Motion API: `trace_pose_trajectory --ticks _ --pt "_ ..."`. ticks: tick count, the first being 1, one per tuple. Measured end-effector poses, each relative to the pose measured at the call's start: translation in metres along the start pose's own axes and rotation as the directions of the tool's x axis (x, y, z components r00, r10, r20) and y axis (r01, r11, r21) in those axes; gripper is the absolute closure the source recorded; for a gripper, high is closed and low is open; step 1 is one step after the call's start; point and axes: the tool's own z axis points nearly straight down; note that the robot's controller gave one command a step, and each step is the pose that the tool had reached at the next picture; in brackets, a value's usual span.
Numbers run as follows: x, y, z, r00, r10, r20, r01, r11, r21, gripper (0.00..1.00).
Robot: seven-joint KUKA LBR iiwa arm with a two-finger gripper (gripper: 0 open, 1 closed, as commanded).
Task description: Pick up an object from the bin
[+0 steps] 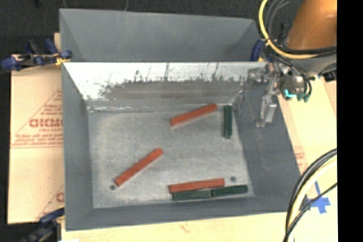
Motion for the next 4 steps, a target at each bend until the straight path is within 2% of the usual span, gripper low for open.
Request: trace_pose_trajectory --ticks 1,2,3,4 --pt "-0.018 0.038 0.153 0.990 -0.138 0.008 0.138 0.990 0.001 0.00" --pt "-0.031 0.090 0.149 0.974 -0.225 0.011 0.225 0.974 0.003 0.00" --pt "-0.032 0.093 0.150 0.990 -0.144 0.005 0.144 0.990 -0.002 0.00" --pt "-0.032 0.098 0.150 0.982 -0.187 0.003 0.187 0.982 0.003 0.00"
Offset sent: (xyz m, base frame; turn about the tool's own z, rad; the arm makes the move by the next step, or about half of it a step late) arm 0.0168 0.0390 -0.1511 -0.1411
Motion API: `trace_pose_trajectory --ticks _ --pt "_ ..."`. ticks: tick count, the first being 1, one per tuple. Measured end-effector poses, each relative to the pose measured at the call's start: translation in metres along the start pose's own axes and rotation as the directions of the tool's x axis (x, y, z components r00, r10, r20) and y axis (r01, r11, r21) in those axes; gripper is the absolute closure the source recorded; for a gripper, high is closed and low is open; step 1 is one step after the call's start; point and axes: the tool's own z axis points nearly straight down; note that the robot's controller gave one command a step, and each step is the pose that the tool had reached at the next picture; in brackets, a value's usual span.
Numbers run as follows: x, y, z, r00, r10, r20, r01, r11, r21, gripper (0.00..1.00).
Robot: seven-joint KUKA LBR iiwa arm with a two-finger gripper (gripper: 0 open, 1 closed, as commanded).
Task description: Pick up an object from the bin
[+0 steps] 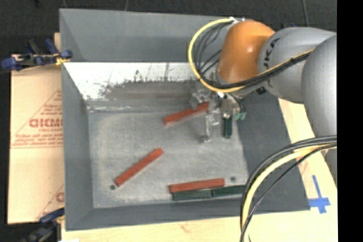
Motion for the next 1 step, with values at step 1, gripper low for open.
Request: trace_pose_trajectory --ticks 1 --pt "-0.0034 0.0009 -0.0030 1.000 -0.002 0.014 0.002 1.000 0.001 1.00"
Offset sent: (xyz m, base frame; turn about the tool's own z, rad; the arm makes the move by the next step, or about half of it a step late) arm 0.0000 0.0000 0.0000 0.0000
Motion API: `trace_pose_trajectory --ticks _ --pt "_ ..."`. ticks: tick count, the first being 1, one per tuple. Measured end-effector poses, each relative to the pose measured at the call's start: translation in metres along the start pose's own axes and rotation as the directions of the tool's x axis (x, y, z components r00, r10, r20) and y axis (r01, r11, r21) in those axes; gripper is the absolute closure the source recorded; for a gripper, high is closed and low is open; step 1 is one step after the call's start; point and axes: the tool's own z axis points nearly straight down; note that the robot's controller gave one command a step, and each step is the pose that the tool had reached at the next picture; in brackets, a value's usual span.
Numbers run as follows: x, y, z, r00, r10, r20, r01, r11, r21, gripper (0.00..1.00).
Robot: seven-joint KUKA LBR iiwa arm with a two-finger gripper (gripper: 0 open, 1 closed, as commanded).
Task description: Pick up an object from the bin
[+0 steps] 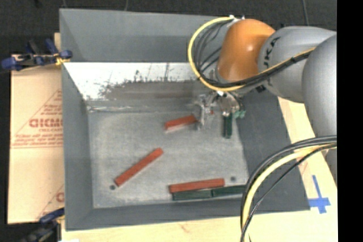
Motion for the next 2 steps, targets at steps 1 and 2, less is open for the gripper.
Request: trace_pose_trajectory --ticks 1,2 --pt "0.0019 0.0161 -0.0386 0.928 -0.373 -0.004 0.373 0.928 -0.004 1.00" --pt "0.0028 0.0162 -0.0371 0.929 -0.371 -0.006 0.371 0.929 -0.007 0.00"
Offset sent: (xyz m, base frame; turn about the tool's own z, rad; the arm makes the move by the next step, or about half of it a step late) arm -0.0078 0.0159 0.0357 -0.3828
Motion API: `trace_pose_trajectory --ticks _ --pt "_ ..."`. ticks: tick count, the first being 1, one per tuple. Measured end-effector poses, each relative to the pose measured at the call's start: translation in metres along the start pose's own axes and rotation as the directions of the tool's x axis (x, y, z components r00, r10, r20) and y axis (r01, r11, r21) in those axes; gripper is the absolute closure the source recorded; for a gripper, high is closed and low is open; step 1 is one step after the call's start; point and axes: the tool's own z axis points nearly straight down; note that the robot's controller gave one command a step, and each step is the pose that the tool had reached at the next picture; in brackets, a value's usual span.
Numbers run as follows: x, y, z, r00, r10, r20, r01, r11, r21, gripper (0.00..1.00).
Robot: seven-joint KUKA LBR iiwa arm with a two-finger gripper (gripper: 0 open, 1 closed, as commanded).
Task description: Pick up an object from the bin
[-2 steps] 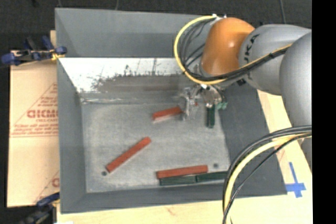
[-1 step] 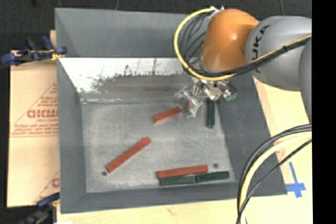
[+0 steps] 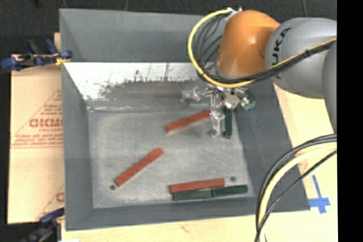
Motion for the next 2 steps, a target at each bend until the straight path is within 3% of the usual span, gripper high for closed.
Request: trace_pose_trajectory --ticks 1,2 --pt "0.0037 -0.0120 0.0422 0.989 -0.150 -0.004 0.150 0.989 -0.002 0.00" --pt "0.0028 -0.0122 0.0405 0.989 -0.148 -0.001 0.148 0.989 -0.001 1.00"
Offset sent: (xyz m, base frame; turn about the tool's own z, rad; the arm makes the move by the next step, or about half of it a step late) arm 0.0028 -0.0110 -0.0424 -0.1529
